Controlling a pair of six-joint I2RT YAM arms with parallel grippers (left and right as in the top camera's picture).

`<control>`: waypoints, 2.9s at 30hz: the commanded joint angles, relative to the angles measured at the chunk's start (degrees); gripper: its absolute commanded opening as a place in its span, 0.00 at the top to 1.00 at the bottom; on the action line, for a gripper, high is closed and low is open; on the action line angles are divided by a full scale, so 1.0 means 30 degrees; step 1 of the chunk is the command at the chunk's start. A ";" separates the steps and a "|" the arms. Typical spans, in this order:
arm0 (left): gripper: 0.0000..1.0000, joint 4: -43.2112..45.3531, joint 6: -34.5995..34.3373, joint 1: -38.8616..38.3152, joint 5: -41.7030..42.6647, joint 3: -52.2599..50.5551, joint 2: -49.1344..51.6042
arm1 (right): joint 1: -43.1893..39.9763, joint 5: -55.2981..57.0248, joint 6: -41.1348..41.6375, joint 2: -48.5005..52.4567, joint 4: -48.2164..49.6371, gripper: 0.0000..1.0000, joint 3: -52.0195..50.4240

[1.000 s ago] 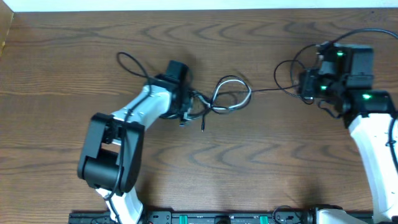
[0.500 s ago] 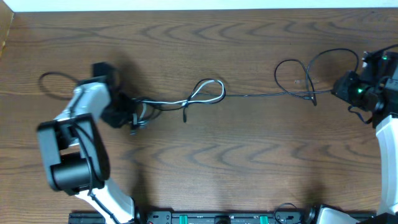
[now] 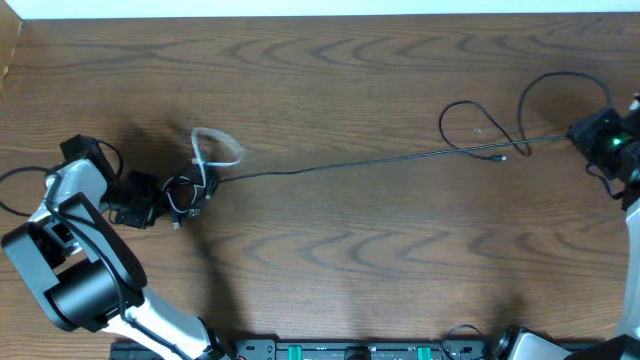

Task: Untangle cables
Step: 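Pull the bundle left with the left gripper, stretching the black cable, then move the right gripper left toward the bundle held by the left gripper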

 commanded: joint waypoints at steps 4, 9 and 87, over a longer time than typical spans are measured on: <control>0.92 0.0903 -0.0401 -0.0131 -0.1180 -0.0510 0.0226 | -0.0663 0.1712 0.0765 0.0816 0.0270 0.99 0.0138; 0.92 0.1056 -0.0401 -0.0874 -0.1180 -0.0510 0.0226 | -0.0189 0.1661 -0.0117 0.1931 -0.0874 0.99 0.0138; 0.44 0.2259 0.4459 -0.6856 -0.0940 0.0408 -0.1916 | 2.2564 -0.0801 -0.7402 1.6568 1.1876 0.20 0.7555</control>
